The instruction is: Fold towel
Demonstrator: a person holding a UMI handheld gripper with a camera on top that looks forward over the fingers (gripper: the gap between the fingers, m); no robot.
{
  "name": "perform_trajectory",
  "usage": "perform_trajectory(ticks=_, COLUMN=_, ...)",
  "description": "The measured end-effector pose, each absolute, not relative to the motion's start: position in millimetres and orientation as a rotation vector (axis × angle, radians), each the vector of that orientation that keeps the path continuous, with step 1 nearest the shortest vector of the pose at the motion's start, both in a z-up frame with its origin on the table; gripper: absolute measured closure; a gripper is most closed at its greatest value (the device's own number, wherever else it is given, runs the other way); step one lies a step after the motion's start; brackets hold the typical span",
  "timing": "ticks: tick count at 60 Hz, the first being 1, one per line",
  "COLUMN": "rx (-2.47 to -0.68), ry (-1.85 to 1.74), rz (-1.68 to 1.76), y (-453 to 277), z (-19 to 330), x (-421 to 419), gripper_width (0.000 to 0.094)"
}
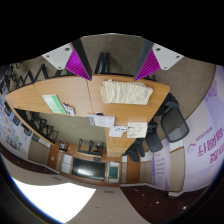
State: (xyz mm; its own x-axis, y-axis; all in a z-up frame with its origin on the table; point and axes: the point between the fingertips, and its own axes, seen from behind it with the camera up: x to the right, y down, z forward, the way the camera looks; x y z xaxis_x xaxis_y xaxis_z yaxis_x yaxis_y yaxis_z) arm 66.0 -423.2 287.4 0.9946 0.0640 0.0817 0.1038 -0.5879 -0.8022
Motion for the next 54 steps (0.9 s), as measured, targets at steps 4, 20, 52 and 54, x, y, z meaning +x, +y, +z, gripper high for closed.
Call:
perform_trajectory(ticks=4, rx=-2.216, ry=-0.109, rz=-0.063, y=-424, z=282, x=65, gripper_width=0.0074)
perform_trajectory(ticks=20, rx=-2.289, ry=-0.041, rz=-0.087, y=-402, z=221, x=13, gripper_width=0.008)
perform_trajectory(ticks=52, rx=-2.269, ry=-0.068, rz=-0.01, y=-204, z=77, x=-186, gripper_width=0.0081)
perform_trajectory(ticks=54, rx=-2.271, ry=-0.087, rz=-0.027, y=-189, z=67, x=-188, gripper_width=0.0081)
